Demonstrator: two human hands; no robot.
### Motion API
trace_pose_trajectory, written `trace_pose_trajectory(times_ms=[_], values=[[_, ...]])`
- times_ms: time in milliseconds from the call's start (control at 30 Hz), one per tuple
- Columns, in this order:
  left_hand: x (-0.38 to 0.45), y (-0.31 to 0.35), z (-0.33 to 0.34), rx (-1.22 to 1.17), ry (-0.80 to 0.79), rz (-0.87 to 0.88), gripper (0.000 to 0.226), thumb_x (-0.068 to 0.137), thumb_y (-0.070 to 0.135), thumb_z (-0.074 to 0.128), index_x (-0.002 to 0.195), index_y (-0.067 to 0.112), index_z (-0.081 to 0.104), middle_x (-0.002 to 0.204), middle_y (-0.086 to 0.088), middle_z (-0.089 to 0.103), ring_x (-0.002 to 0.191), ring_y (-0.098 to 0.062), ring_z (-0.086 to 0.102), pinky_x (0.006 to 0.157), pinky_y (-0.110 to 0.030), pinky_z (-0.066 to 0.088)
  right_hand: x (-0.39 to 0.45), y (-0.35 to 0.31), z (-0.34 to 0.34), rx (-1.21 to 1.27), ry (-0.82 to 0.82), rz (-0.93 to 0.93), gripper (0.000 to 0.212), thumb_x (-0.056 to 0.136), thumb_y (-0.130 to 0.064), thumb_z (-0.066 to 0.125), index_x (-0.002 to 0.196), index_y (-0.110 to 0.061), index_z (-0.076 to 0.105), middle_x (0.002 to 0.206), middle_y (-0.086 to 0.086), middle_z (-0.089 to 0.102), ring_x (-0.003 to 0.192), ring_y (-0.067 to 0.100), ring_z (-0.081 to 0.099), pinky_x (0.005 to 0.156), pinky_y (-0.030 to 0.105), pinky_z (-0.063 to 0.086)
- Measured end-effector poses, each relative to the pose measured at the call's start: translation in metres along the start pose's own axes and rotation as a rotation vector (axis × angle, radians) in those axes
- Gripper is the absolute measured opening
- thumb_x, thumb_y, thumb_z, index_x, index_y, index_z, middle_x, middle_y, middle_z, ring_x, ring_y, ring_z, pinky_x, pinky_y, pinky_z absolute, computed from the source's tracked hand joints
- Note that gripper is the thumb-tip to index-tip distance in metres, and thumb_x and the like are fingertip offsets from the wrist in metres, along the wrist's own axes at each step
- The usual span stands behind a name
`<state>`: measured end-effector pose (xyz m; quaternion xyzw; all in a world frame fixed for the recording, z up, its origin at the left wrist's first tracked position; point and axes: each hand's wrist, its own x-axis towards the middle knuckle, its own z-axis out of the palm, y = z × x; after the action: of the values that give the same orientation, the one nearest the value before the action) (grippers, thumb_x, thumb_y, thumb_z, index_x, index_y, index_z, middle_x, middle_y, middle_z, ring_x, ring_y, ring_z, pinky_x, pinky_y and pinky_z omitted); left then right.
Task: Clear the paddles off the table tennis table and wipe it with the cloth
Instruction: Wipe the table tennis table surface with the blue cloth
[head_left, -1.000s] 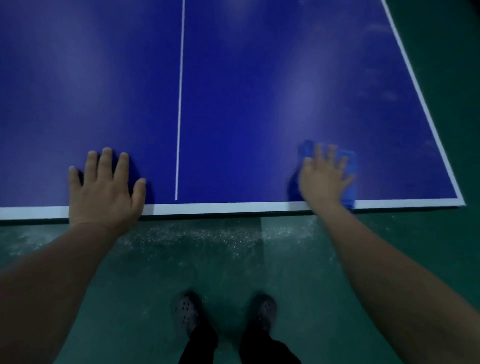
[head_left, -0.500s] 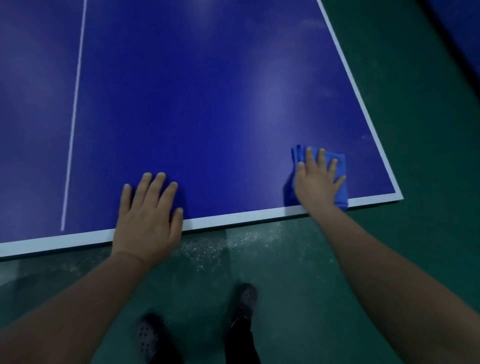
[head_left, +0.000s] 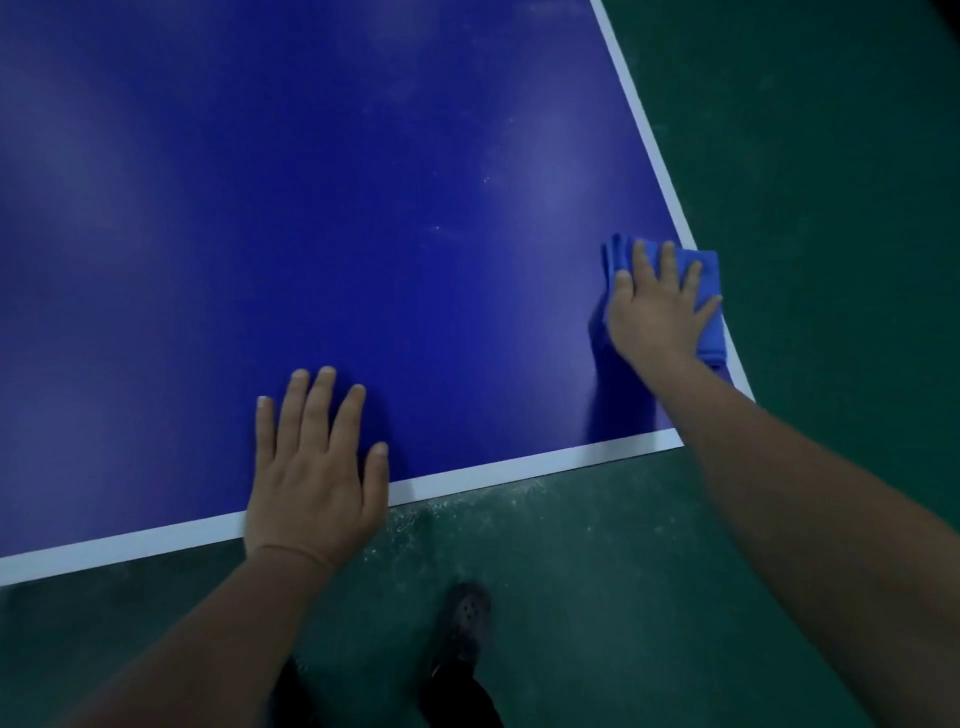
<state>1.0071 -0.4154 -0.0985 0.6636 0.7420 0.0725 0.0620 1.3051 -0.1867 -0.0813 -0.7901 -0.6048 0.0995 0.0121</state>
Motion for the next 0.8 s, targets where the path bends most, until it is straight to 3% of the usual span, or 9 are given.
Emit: trace_pose_trajectory(times_ms=[100, 167, 233, 300, 367, 500, 567, 733, 800], values=[[0.002, 0.001, 0.001, 0.033, -0.002, -0.031, 0.067, 0.098, 0.047, 0.027, 0.151, 0.007, 0.034, 0.161, -0.018, 0.023, 0.153, -0.033, 0.01, 0.124, -0.052, -0.003, -0.034, -0.015, 0.014, -0.03, 0.022, -0.023, 0.057, 0.104, -0.048, 0.019, 0.159, -0.037, 0.012, 0.169, -0.003, 0.005, 0.154, 0.034, -0.001, 0.118, 0.068, 0.0], [0.003, 0.003, 0.001, 0.046, -0.01, -0.049, 0.067, 0.098, 0.047, 0.026, 0.151, 0.007, 0.035, 0.16, -0.018, 0.025, 0.152, -0.034, 0.014, 0.124, -0.054, 0.002, -0.094, -0.047, 0.031, -0.075, 0.016, -0.276, 0.057, 0.103, -0.047, 0.022, 0.159, -0.036, 0.017, 0.168, 0.0, 0.011, 0.154, 0.037, 0.005, 0.117, 0.069, 0.004], [0.004, 0.003, 0.001, 0.05, -0.009, -0.049, 0.067, 0.098, 0.048, 0.025, 0.15, 0.007, 0.036, 0.159, -0.018, 0.028, 0.151, -0.036, 0.018, 0.123, -0.055, 0.005, -0.157, -0.06, 0.046, -0.11, -0.036, -0.694, 0.057, 0.101, -0.049, 0.027, 0.156, -0.036, 0.028, 0.166, 0.001, 0.022, 0.152, 0.038, 0.015, 0.117, 0.07, 0.007], [0.004, 0.003, 0.001, 0.046, -0.009, -0.044, 0.067, 0.098, 0.048, 0.024, 0.149, 0.007, 0.037, 0.158, -0.019, 0.029, 0.15, -0.037, 0.019, 0.123, -0.055, 0.007, -0.16, -0.044, 0.043, -0.128, -0.105, -0.88, 0.056, 0.1, -0.052, 0.029, 0.154, -0.038, 0.031, 0.164, -0.002, 0.027, 0.152, 0.035, 0.017, 0.118, 0.068, 0.007], [0.003, 0.004, 0.0, 0.038, -0.019, -0.056, 0.067, 0.098, 0.048, 0.024, 0.15, 0.007, 0.037, 0.158, -0.019, 0.028, 0.151, -0.036, 0.017, 0.124, -0.054, 0.006, -0.106, -0.016, 0.029, -0.165, -0.074, -0.768, 0.057, 0.1, -0.053, 0.028, 0.156, -0.039, 0.027, 0.166, -0.003, 0.021, 0.154, 0.033, 0.012, 0.118, 0.068, 0.005], [0.003, 0.006, -0.002, 0.032, -0.04, -0.06, 0.068, 0.097, 0.047, 0.026, 0.15, 0.006, 0.037, 0.158, -0.019, 0.027, 0.151, -0.036, 0.016, 0.124, -0.053, 0.003, 0.003, 0.038, -0.008, -0.153, -0.085, -0.325, 0.058, 0.104, -0.053, 0.023, 0.159, -0.04, 0.012, 0.169, -0.006, 0.004, 0.155, 0.027, -0.003, 0.12, 0.063, 0.0], [0.004, 0.007, -0.002, 0.035, -0.047, -0.064, 0.068, 0.096, 0.046, 0.027, 0.15, 0.006, 0.036, 0.158, -0.02, 0.027, 0.151, -0.036, 0.015, 0.124, -0.054, 0.004, -0.004, 0.048, -0.006, -0.136, -0.082, -0.321, 0.058, 0.103, -0.055, 0.018, 0.159, -0.039, 0.011, 0.169, -0.006, 0.004, 0.155, 0.027, -0.004, 0.121, 0.062, 0.0], [0.004, 0.008, -0.002, 0.049, -0.075, -0.075, 0.069, 0.096, 0.046, 0.027, 0.151, 0.006, 0.035, 0.159, -0.02, 0.026, 0.151, -0.036, 0.014, 0.123, -0.057, 0.008, -0.108, 0.092, 0.011, -0.199, -0.131, -0.558, 0.06, 0.102, -0.063, 0.009, 0.157, -0.041, 0.011, 0.167, -0.009, 0.009, 0.155, 0.025, -0.002, 0.121, 0.059, -0.001], [0.003, 0.008, -0.001, 0.052, -0.072, -0.071, 0.069, 0.096, 0.047, 0.027, 0.151, 0.005, 0.036, 0.159, -0.02, 0.026, 0.151, -0.037, 0.015, 0.123, -0.057, 0.008, -0.08, 0.103, 0.004, -0.223, -0.185, -0.572, 0.061, 0.099, -0.066, 0.007, 0.156, -0.043, 0.006, 0.168, -0.01, 0.005, 0.154, 0.021, -0.01, 0.121, 0.057, -0.004]])
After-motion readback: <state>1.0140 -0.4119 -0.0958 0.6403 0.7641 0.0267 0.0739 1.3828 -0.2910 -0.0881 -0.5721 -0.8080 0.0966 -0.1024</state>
